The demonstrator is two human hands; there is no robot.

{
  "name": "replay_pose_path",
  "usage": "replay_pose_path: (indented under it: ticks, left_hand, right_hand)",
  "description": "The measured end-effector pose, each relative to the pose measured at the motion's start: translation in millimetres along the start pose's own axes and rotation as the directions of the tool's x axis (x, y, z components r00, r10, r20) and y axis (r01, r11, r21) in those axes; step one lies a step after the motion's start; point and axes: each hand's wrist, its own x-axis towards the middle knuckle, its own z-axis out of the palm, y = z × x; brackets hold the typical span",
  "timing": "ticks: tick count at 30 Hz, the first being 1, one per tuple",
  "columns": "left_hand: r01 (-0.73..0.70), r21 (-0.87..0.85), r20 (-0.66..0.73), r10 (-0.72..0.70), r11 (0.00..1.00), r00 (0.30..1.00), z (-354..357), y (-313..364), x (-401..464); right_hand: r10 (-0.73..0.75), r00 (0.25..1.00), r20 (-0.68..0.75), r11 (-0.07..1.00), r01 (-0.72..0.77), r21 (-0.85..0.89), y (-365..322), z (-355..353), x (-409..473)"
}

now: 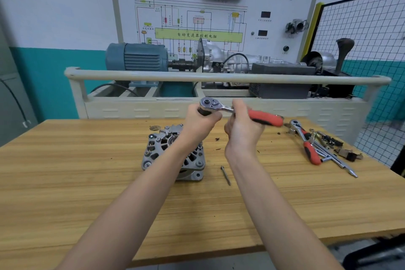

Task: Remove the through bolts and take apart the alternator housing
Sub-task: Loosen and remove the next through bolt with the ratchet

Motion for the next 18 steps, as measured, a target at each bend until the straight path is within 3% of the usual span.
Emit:
replay_pose_path:
  ticks: [3, 5, 9, 12, 15, 18]
  left_hand:
    - [-0.018, 0.000, -0.103, 0.018, 1.000, 0.995, 6.7, -0.8, -2.7]
    - [0.003, 0.037, -0.064, -0.001, 0.999, 0.998, 5.0, 2.3, -2.7]
    - [0.027, 0.169, 0.232, -0.066, 0.985, 0.970, -14.0, 12.7, 1.0]
    - [0.047, 0.162, 0.377, -0.106, 0.986, 0.920, -24.5, 17.7, 4.5]
    - [0.091, 0.078, 0.329, -0.112, 0.993, 0.938, -20.2, 16.7, 5.8]
    - [0.091, -0.010, 0.195, -0.087, 0.996, 0.977, -14.8, 9.5, 4.3]
  right_hand:
    - [-0.048, 0.998, -0.037, 0.995, 0.051, 0.085, 7.1, -0.7, -12.0]
    - [-0.030, 1.000, 0.007, 0.998, 0.030, 0.054, -0.7, 1.8, -8.6]
    - [0.114, 0.965, 0.235, 0.984, -0.078, -0.161, -25.2, 10.8, 16.3]
    - [0.267, 0.862, 0.431, 0.928, -0.110, -0.355, -37.6, 24.5, 35.4]
    - [0.315, 0.811, 0.492, 0.908, -0.106, -0.406, -37.8, 34.0, 43.6]
    - [0.222, 0.883, 0.414, 0.950, -0.100, -0.295, -27.9, 31.7, 35.8]
